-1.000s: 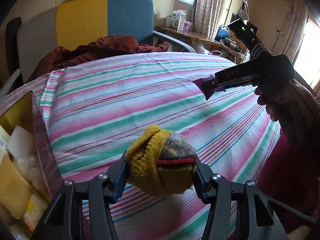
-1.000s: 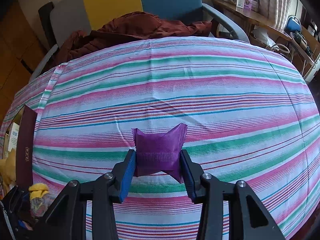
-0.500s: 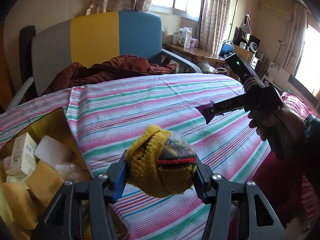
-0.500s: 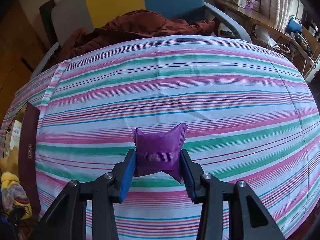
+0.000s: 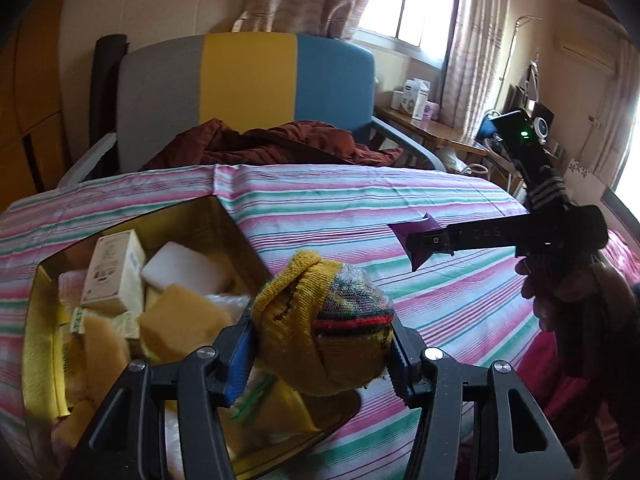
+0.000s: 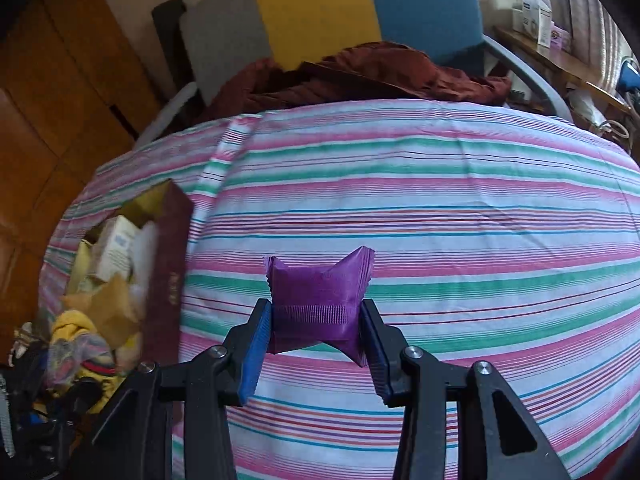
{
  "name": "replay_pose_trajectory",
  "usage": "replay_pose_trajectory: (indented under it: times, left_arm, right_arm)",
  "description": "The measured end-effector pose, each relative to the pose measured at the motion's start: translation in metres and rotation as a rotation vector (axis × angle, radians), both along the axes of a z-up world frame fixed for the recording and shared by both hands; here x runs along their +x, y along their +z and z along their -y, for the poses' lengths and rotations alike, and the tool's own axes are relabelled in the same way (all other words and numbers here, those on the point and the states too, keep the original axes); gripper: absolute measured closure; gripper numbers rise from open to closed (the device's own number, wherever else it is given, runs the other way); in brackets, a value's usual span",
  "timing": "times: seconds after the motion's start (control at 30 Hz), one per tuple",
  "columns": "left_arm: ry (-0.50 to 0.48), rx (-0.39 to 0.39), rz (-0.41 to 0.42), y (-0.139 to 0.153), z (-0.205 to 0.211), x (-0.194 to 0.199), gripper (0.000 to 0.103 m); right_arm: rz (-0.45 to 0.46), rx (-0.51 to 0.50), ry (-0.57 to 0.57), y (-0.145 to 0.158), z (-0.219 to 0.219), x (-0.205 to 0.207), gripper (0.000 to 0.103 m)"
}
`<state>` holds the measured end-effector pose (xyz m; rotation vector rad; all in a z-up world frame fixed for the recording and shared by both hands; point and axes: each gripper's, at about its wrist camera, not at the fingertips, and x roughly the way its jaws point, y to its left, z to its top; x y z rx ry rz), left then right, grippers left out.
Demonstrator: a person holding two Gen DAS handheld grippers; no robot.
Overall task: Organize objects
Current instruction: 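Carry the knitted pouch and purple piece over the gold tray with both tools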
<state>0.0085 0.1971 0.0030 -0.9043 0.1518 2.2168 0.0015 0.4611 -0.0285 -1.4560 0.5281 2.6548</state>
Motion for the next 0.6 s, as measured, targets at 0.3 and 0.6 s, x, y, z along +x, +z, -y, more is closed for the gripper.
replay_pose_trajectory:
  times: [0.3,0.6]
  left_arm:
    - [0.093,0.0,0.017,-0.007,0.047,-0.009,0.046]
    - [0.211,0.052,0.056,-0.01,0.121,-0.017,0.046]
  right_arm:
    - [-0.095,-0.109,0.069,0.013,0.063,-0.005,0.059]
    - [-0.122,-0.126,0.192,0.019,0.121,-0.012,0.059]
